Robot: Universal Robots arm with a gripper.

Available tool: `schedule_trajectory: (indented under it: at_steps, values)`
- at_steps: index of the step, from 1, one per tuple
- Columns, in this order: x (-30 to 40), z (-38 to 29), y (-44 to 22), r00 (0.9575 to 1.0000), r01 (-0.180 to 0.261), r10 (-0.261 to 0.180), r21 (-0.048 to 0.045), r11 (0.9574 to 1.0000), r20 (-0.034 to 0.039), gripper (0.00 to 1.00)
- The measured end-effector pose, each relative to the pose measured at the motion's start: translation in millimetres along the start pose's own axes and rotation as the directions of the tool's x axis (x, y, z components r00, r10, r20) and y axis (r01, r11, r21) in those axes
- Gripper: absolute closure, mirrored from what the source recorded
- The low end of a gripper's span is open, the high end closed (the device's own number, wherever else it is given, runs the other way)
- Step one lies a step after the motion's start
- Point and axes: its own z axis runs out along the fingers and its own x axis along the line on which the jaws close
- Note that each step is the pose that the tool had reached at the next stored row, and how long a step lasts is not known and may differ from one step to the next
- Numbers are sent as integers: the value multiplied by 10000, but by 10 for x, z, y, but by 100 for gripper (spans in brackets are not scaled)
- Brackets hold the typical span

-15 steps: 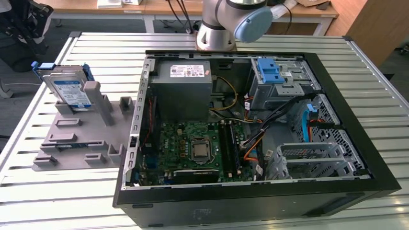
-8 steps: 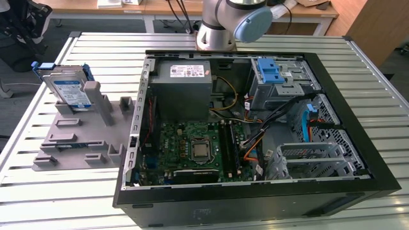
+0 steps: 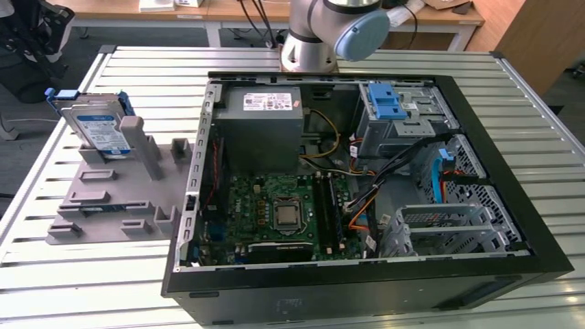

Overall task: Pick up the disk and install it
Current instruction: 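Pick up the disk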

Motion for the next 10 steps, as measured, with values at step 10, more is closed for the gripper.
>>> schedule_trajectory:
  at_steps: [10]
  values:
    - [0,0,0,9994,334,-334,-5,9994,-15,89]
